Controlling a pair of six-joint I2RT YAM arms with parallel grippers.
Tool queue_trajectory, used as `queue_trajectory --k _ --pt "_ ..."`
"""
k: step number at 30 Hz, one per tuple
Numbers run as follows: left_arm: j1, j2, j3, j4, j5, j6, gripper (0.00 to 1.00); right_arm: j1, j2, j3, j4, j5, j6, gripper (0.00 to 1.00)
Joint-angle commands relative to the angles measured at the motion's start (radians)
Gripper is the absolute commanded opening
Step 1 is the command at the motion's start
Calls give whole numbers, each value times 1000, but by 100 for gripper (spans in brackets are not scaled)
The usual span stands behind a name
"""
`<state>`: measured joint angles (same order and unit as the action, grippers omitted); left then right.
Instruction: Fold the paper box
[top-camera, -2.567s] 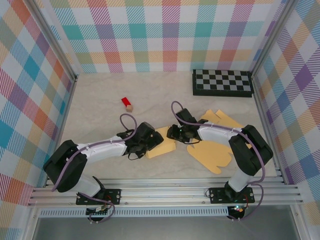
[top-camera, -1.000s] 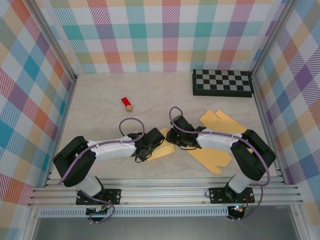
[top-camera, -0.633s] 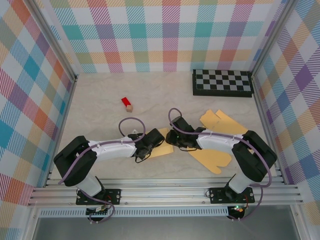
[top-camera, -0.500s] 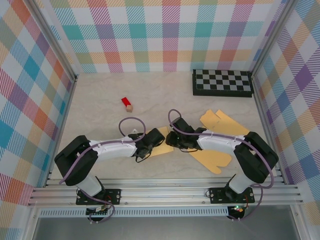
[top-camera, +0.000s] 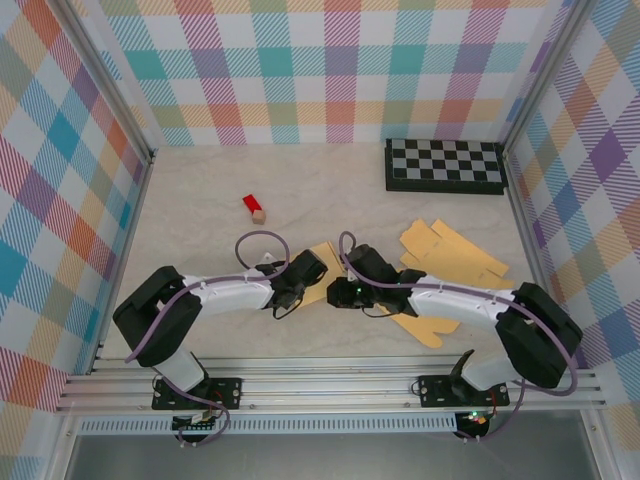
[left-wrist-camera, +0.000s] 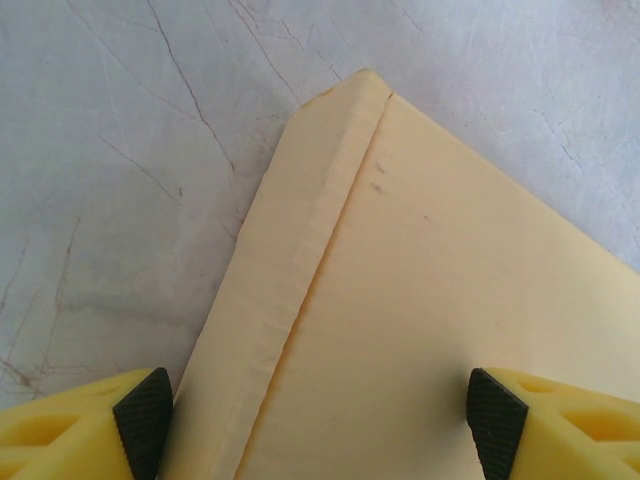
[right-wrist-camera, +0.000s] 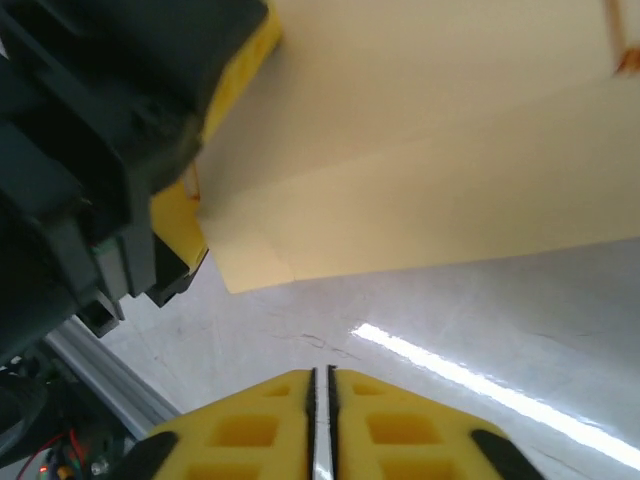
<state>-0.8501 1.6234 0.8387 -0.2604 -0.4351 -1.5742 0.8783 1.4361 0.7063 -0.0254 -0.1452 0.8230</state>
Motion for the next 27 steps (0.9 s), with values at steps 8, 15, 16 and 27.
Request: queue_trajectory --k 8,15,16,27 --pt "23 52 -1 -106 18 13 78 55 227 30 415 -99 199 9" --pt "23 65 -1 -103 27 2 78 80 351 20 537 -85 288 9" --pt "23 68 -1 -101 30 -1 78 80 371 26 540 -81 295 9" --pt "30 90 -29 -68 62 -17 77 80 428 -4 621 -30 367 10"
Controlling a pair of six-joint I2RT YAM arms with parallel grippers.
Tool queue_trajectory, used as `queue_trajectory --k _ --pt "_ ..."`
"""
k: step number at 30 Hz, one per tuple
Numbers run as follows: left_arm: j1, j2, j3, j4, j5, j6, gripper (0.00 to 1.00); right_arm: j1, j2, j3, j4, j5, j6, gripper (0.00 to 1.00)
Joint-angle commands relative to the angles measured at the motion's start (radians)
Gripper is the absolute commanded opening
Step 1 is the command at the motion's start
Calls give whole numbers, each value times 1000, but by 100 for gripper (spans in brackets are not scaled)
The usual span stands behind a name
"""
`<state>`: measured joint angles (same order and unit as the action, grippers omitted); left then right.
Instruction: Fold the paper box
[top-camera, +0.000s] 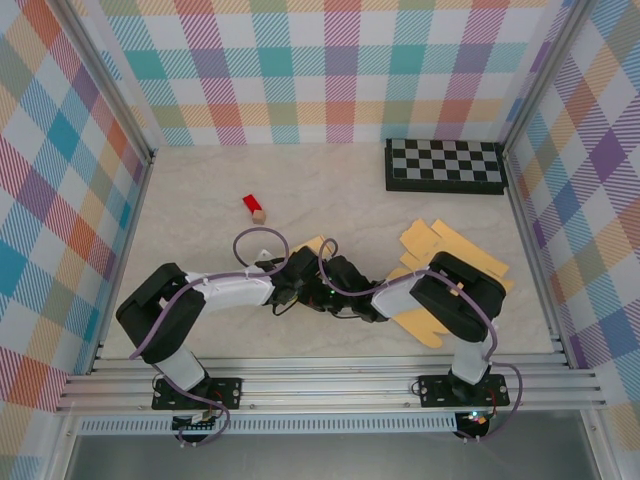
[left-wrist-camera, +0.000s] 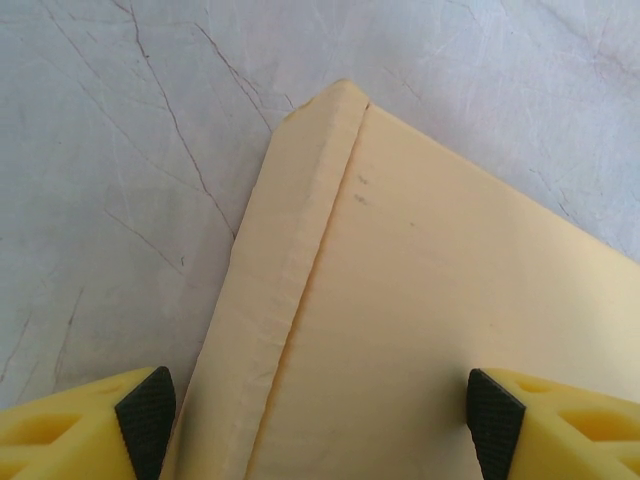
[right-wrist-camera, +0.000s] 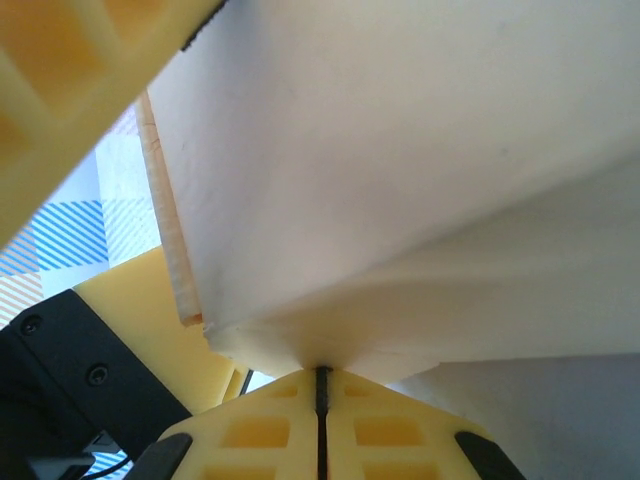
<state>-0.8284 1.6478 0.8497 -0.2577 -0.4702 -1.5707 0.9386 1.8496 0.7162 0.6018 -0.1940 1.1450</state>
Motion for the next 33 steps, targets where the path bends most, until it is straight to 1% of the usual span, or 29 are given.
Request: queue_trajectory --k 1,3,6,7,10,12,13,16,18,22,25,27,30,32,33 --pt "13 64 -42 -71 102 -14 77 19 -24 -28 -29 34 34 11" --pt "22 58 -47 -74 103 -1 77 18 -117 -51 -113 71 -12 15" --pt "38 49 -52 -78 99 32 77 10 -289 -42 -320 131 -151 18" --pt "43 45 -52 -83 97 47 77 2 -347 -23 -426 165 -209 21" --pt "63 27 -46 -104 88 100 77 -63 -471 36 -696 231 -357 34" --pt "74 16 -36 -114 89 142 77 -133 -516 63 -808 255 -443 44" --pt "80 11 -30 -117 93 169 77 -182 -527 76 -846 246 -478 48" --pt "91 11 9 -150 112 232 79 -300 -514 122 -897 176 -566 51" --pt "94 13 39 -174 124 265 81 -326 -477 170 -913 158 -626 53" --pt "94 -5 97 -228 125 344 85 -336 -341 267 -911 94 -737 56" --pt "95 -30 141 -288 127 409 88 -336 -247 335 -937 70 -766 56" --pt "96 -50 159 -323 134 448 90 -336 -223 347 -938 65 -757 56" --pt "100 -82 186 -362 166 515 91 -335 -218 338 -931 22 -731 56" --pt "103 -102 211 -401 154 559 92 -333 -216 346 -962 3 -718 56" --pt "110 -115 217 -397 152 604 92 -329 -220 348 -979 2 -709 56"
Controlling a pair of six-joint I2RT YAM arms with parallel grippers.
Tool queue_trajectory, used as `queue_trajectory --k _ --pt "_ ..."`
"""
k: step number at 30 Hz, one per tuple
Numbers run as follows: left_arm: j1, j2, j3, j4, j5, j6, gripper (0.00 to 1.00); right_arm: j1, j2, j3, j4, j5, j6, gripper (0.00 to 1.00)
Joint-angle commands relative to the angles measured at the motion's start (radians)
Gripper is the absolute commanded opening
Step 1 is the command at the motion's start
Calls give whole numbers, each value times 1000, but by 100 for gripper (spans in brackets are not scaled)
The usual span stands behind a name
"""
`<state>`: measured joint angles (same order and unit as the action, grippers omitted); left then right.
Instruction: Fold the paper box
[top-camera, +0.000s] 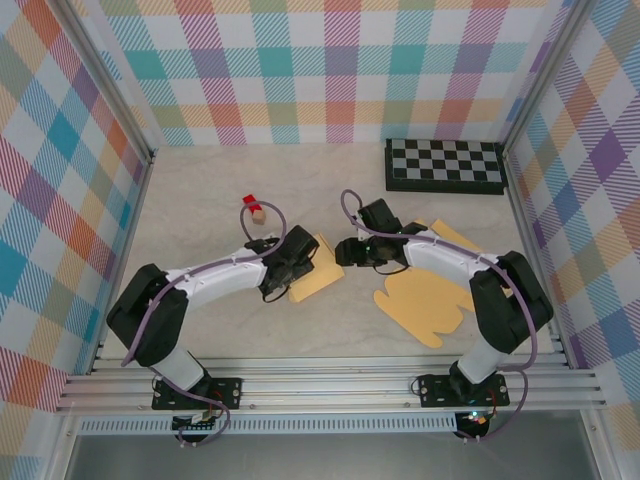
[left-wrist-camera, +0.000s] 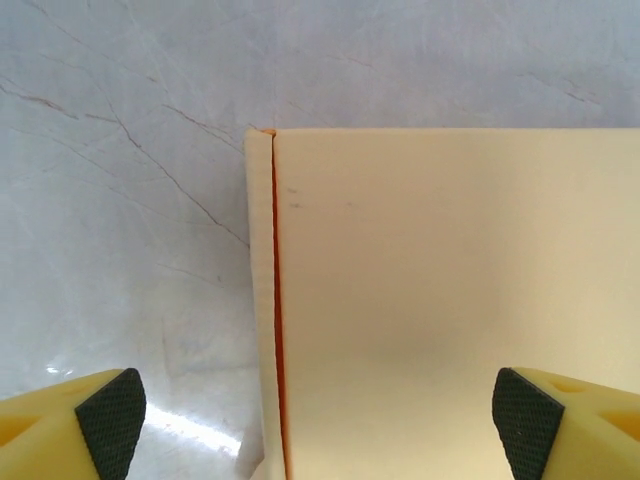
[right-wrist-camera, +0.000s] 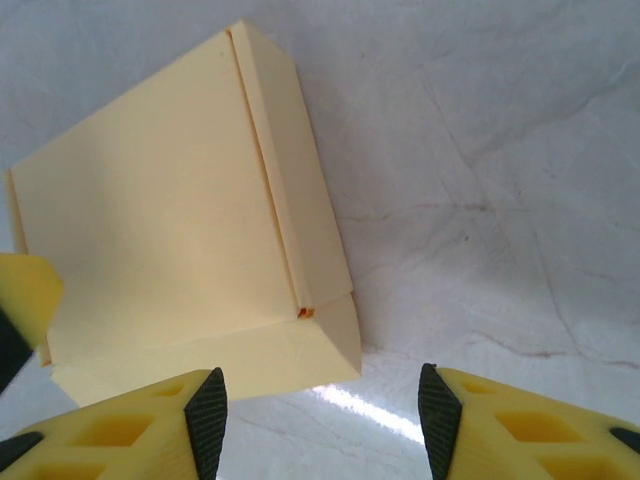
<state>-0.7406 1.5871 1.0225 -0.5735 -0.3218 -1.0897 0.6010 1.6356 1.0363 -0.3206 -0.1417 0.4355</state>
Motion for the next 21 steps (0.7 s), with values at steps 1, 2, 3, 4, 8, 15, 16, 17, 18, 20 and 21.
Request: queue_trajectory --k 1,2,3,4,8,15,16,17,18,20,21 --pt "38 -66 50 -67 13 163 92 16 -18 21 -66 -48 8 56" --pt "60 -72 55 -57 35 191 92 25 -33 8 -65 -47 12 56" --pt "93 -73 63 -46 73 224 91 36 -54 -11 -62 -43 19 55" --pt "129 -69 74 -36 109 260 91 49 -79 -32 -59 -38 29 55" --pt "219 7 160 -29 154 408 91 151 -142 -97 -36 3 60 55" --pt "269 220 294 -30 204 512 91 393 -77 -37 -18 273 -50 65" --pt "268 237 301 -23 215 512 91 420 -62 -31 -3 307 -79 66" --pt "268 250 303 -17 225 509 91 442 -50 -23 7 339 -104 66" --pt "268 260 302 -10 232 503 91 464 -34 -12 16 367 -129 67" --pt "268 270 286 -3 248 484 90 482 -4 0 37 382 -156 67" --pt "266 268 270 1 255 469 90 484 7 0 49 374 -162 67"
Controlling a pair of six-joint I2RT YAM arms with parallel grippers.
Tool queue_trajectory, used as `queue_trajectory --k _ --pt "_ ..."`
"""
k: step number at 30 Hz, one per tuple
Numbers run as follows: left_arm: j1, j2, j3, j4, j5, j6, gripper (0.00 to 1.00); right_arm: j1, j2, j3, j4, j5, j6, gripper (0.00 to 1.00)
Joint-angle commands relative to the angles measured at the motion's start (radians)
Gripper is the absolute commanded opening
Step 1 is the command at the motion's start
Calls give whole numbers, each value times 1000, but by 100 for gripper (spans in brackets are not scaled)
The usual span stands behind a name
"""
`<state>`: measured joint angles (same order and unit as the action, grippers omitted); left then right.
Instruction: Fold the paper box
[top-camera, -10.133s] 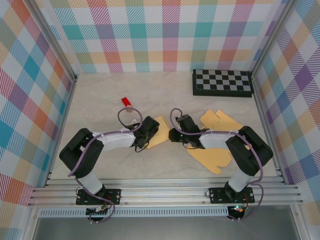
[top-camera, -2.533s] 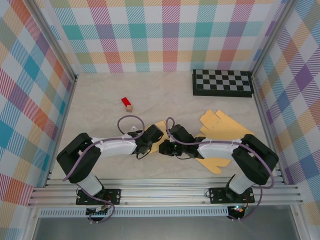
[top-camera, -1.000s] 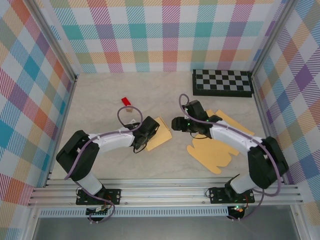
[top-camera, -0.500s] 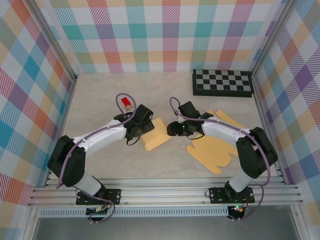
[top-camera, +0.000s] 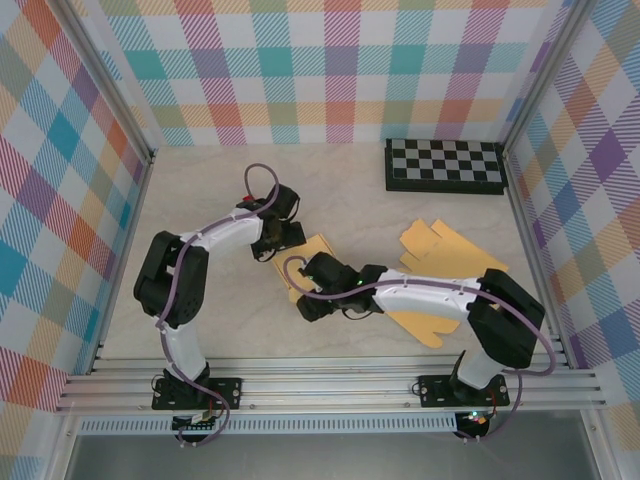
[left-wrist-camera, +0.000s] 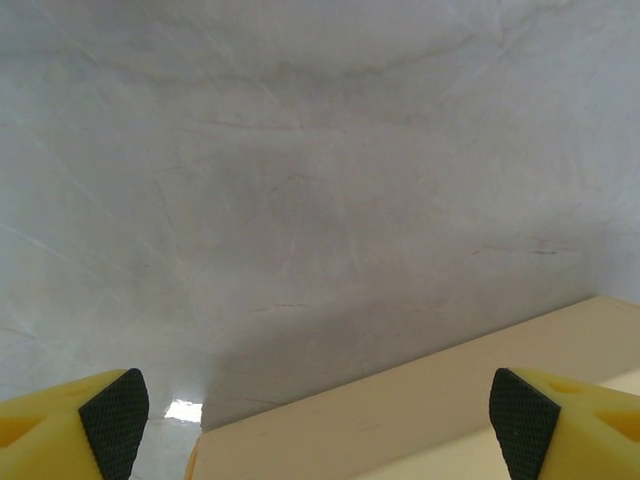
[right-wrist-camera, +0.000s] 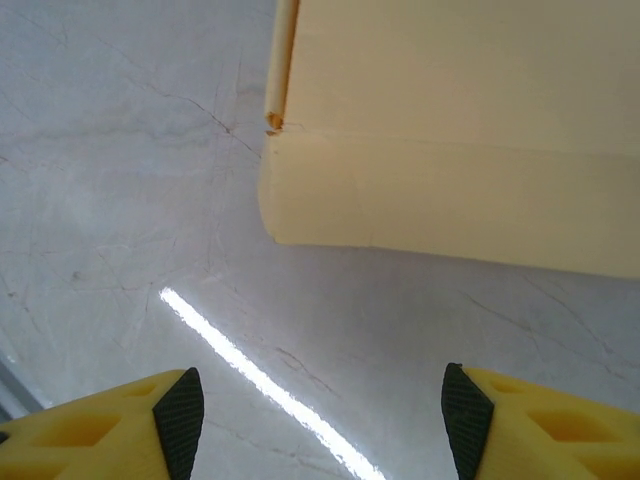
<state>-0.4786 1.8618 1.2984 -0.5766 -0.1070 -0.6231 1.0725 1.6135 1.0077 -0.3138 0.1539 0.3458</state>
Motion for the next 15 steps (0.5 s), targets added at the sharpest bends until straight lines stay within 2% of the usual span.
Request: queue_trajectory --k 1,3,6,11,15 --pt "3 -11 -26 3 43 -22 90 13 35 21 63 65 -84 67" --pt "1 -29 -67 -11 48 -77 89 11 35 0 104 47 -102 67" --pt "-6 -80 -161 0 77 -169 89 1 13 -23 105 89 -85 66" --pt "-42 -201 -337 66 133 -324 89 -118 -65 -81 75 47 17 65" --pt "-113 -333 -443 91 132 -467 91 -184 -145 -131 53 18 94 65"
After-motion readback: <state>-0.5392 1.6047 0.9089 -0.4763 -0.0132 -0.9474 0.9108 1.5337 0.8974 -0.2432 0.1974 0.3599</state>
